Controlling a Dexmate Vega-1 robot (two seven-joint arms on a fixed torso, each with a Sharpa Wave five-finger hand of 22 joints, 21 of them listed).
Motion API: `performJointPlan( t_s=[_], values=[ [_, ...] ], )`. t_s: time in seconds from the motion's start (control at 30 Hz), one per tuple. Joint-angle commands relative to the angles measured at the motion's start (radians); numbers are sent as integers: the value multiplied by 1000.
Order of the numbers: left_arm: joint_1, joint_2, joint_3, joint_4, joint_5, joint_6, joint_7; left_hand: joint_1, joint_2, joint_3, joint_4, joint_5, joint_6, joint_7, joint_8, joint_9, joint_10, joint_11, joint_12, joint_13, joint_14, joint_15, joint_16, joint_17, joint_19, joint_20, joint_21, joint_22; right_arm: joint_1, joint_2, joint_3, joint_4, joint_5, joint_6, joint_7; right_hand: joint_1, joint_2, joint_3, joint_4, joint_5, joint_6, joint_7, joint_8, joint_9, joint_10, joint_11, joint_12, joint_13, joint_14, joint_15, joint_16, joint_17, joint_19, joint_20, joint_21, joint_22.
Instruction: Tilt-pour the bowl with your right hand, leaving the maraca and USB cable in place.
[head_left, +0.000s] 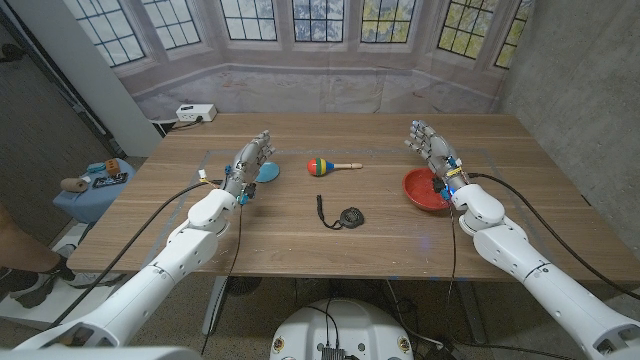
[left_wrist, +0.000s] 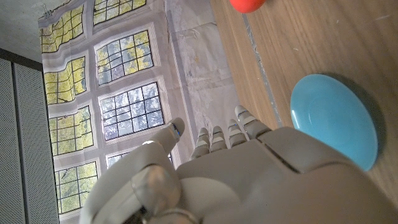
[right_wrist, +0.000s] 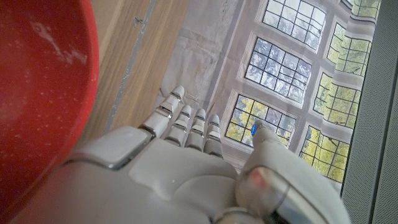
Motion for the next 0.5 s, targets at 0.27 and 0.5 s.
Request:
performJointPlan(
  t_s=[0.27,0.5],
  values=[
    [-11,-1,3,13,-3,-7,-15,-177,-195,3,-19,7,7,1,2,3,4,4,2,2,4,3,-1,2,12,3,2,1,-69,-119,37,-160,-31,-130,-60,32,-4,9,-26,-2,11,5,5,6,11,7,8,5,11,-26,6,-1,10,-9,5,4],
    [-11,5,3,16,-2,-10,-26,-173,-195,4,-24,7,14,1,3,3,6,5,3,3,8,3,0,2,15,3,2,1,-82,-158,49,-199,-38,-173,-67,44,-6,12,-39,-4,22,15,9,6,14,8,10,5,13,-24,8,-2,12,-7,6,4]
  ],
)
